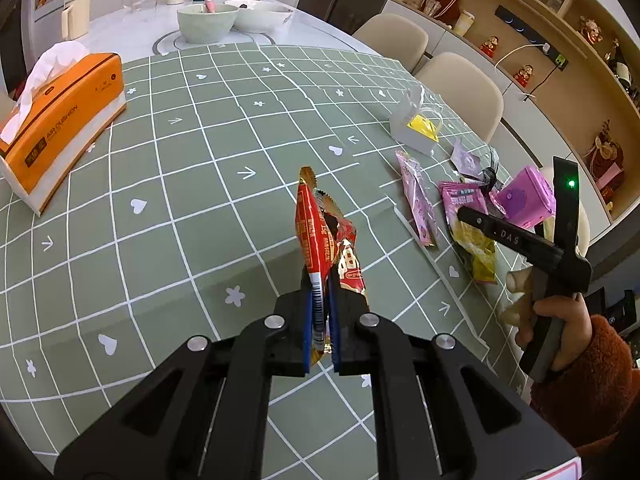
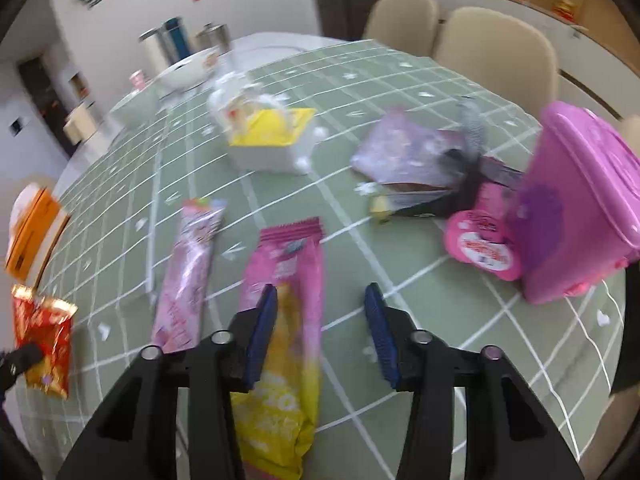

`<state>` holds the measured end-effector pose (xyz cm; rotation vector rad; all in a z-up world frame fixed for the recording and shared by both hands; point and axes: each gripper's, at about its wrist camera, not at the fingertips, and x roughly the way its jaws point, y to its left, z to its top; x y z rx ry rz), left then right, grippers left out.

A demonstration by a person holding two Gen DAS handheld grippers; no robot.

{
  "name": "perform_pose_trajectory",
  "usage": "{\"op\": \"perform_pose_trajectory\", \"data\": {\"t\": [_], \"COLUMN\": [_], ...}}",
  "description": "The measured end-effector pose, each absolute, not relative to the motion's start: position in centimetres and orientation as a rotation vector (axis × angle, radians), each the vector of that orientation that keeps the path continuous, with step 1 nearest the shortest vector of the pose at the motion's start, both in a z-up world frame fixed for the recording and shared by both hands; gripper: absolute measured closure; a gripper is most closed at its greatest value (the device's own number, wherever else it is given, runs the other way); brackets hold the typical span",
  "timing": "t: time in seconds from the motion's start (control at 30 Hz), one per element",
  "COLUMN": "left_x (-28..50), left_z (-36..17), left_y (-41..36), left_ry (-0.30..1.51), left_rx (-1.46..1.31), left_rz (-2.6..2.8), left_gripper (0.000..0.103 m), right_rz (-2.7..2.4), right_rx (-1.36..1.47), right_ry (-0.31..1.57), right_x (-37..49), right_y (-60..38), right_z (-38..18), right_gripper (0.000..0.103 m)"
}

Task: Collect trash
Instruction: 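Grasp the red snack packet with the left tool while the right tool grasps the pink-yellow packet, then carry both packets to the yellow trash bag and open both tools inside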

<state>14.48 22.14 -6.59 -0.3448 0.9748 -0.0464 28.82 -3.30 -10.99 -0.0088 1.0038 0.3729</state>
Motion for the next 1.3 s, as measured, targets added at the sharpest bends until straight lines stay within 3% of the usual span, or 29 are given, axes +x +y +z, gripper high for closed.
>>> {"op": "perform_pose_trajectory", "data": {"t": [0.07,0.33,0.6,0.97,1.3], "left_x": [14.6,16.3,19.1,21.9,23.4], "left_z": [-6.2,-1.9,3.5,7.4,8.6], "left_y": [21.9,20.4,14.0,1.1,-10.2], "left_ry": [0.967,0.863,0.752,0.698,0.691], "left_rx": [-0.341,-0.339,-0.324,-0.266,-0.192], "left_rz": [-0.050,-0.068,-0.156,-0.322,-0.412], "left_gripper": [0.097,0.097,0.097,0.097,0.097], "right_rz": [0.401,0.411,0.359,0.281,0.231], "right_rx": [-0.040,-0.085,-0.136,-0.108,-0.038], "right_ry": [0.981,0.814,0.652,0.567,0.562], "right_x": [27.9,24.4,21.8,19.6,20.2], "right_y": [-2.9,-5.2,-11.7,-22.7,-33.3], "right_z": [-10.0,-1.3,6.5,10.4,9.6], "right_gripper": [0.094,0.094,0.094,0.094,0.094]}}
